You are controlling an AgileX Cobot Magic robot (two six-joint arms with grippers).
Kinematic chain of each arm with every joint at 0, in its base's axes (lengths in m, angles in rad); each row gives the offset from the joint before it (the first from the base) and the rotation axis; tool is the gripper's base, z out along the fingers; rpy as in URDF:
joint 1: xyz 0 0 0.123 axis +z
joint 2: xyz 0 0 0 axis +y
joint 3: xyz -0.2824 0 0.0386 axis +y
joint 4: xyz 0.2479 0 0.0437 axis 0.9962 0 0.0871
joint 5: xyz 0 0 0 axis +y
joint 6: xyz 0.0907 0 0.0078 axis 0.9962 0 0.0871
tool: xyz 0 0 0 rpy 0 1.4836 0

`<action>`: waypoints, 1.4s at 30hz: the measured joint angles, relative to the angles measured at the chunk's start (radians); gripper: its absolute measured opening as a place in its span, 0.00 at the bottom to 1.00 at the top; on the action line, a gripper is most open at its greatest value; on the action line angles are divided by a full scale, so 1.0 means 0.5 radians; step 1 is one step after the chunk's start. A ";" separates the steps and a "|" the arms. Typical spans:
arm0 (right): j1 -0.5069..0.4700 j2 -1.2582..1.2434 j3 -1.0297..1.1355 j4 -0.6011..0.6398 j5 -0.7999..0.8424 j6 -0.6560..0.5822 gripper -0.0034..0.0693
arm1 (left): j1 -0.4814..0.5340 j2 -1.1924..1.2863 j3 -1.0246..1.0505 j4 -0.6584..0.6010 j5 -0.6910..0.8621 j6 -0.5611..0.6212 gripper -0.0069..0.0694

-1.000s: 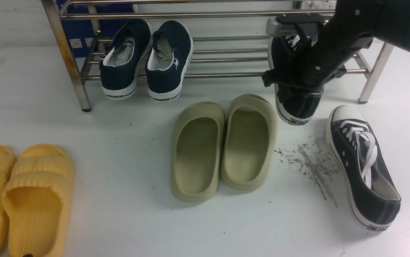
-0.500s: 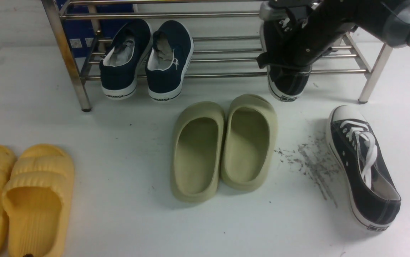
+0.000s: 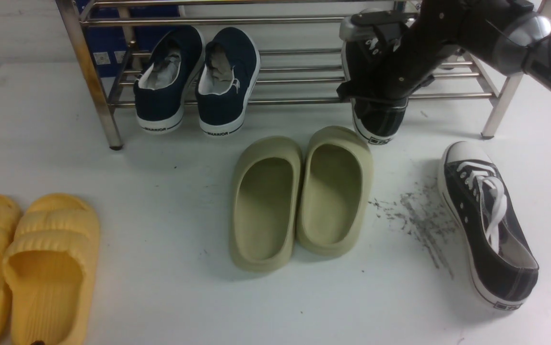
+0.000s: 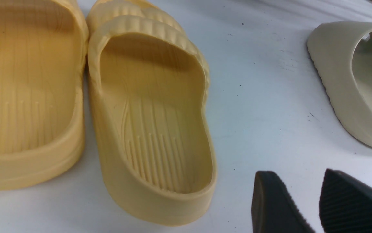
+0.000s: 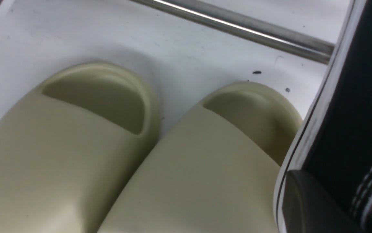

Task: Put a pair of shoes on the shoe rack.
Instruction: Use the right arm to put a shoe into the shoe rack

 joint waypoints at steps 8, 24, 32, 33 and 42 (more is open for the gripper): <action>0.000 0.000 -0.004 -0.089 -0.037 0.016 0.21 | 0.000 0.000 0.000 0.000 0.000 0.000 0.40; -0.018 -0.241 -0.023 0.073 0.059 0.010 0.62 | 0.000 0.000 0.000 0.000 0.000 0.000 0.40; -0.019 -0.517 0.030 0.125 0.458 -0.044 0.51 | 0.000 0.000 0.000 0.000 0.000 0.000 0.40; -0.019 -0.539 0.076 0.125 0.496 -0.037 0.45 | 0.000 0.000 0.000 0.000 0.000 0.000 0.40; -0.019 -0.410 0.401 -0.053 0.550 0.055 0.04 | 0.000 0.000 0.000 0.000 0.000 0.000 0.40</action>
